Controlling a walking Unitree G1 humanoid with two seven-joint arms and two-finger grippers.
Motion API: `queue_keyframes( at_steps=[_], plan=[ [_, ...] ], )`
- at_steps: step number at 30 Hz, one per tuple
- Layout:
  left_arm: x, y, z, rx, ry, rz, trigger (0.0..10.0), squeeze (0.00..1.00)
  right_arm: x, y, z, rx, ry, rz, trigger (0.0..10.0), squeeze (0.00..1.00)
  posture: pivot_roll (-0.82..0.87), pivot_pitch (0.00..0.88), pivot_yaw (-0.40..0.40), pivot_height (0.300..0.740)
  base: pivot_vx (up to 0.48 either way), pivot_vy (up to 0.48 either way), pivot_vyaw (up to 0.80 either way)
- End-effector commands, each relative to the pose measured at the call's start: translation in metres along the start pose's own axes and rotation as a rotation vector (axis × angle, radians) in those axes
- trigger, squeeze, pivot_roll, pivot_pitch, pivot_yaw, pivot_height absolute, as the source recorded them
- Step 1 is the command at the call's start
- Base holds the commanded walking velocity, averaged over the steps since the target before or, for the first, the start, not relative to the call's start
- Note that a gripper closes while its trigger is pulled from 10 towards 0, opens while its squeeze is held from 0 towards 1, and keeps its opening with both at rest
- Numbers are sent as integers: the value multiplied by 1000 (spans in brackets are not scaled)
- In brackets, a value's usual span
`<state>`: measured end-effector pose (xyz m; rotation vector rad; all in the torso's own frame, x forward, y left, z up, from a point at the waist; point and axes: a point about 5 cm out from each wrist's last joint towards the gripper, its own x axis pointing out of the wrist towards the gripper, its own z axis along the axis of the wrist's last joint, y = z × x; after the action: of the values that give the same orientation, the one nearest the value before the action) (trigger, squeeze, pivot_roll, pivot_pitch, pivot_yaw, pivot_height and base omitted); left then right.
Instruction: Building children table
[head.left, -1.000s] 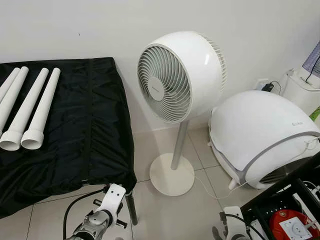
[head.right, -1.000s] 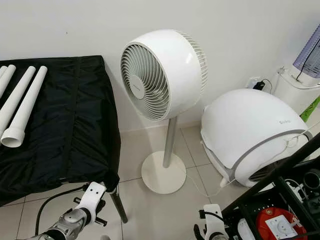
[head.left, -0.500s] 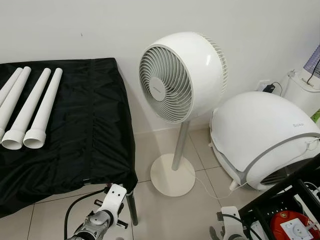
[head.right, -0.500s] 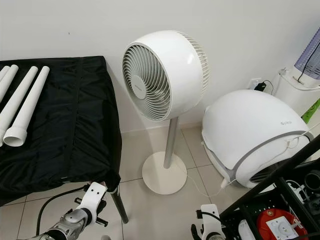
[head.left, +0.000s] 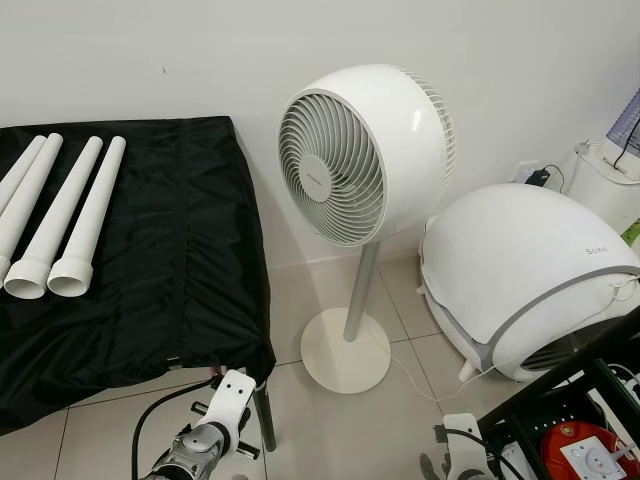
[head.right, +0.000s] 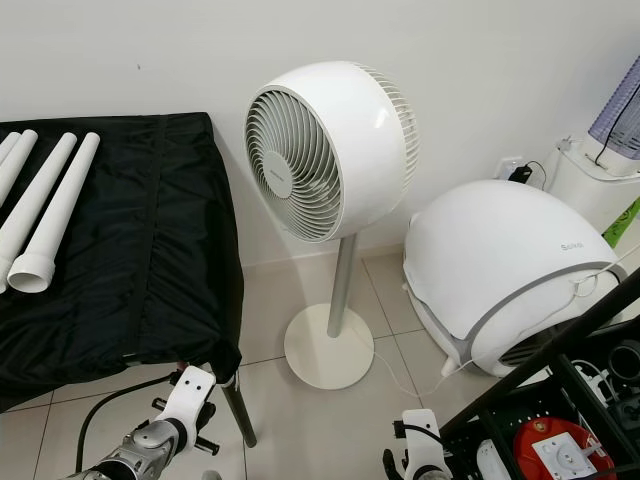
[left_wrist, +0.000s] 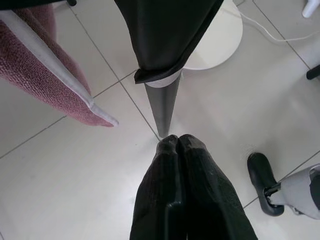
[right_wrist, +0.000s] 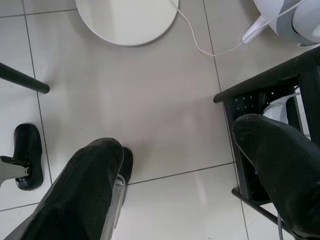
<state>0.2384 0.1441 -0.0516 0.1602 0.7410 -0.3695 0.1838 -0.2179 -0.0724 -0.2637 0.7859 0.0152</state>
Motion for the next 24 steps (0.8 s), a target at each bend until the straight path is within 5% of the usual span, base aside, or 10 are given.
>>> queue_keyframes(
  at_steps=[1,8,24],
  plan=[
    [-1,0,-7,-16,26,18,10000,0,-3,-2,-8,7,30,-10,10000,0,-14,9,4,740,0,0,0],
    [-1,-1,-7,-14,24,17,10000,0,-2,-2,-8,-16,28,-8,10000,0,-12,16,1,740,0,0,79],
    [-1,-4,-9,38,34,-13,10000,0,-2,-4,-6,-43,32,-11,10000,0,-25,27,-4,740,0,0,800]
  ],
)
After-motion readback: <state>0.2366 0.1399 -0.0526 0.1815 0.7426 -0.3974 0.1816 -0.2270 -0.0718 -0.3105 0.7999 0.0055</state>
